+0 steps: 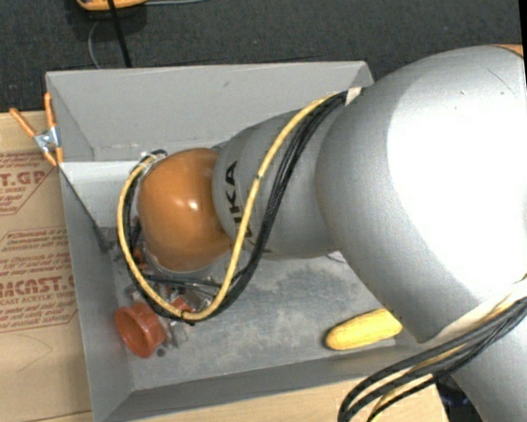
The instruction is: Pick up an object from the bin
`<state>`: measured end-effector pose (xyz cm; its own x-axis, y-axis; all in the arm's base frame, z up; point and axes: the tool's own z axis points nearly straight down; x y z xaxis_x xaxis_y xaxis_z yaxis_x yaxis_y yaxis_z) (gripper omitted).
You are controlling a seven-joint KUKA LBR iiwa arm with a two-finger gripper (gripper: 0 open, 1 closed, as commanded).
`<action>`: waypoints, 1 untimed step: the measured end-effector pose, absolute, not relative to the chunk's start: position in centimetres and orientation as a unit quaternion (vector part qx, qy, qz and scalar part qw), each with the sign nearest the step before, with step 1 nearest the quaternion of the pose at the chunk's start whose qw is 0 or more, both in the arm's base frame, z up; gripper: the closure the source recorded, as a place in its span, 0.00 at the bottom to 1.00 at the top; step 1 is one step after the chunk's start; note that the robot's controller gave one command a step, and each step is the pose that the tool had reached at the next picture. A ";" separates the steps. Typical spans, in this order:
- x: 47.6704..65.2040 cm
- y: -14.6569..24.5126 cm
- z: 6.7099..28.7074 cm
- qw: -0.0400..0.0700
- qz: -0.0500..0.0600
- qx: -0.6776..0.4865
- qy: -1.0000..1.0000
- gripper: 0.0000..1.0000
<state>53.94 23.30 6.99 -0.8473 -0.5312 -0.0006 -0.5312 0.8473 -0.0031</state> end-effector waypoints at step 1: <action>53.9 23.3 7.0 0.001 -0.001 -0.276 0.961 1.00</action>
Offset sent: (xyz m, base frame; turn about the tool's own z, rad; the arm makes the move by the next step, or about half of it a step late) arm 0.0000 0.0000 0.0000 0.0000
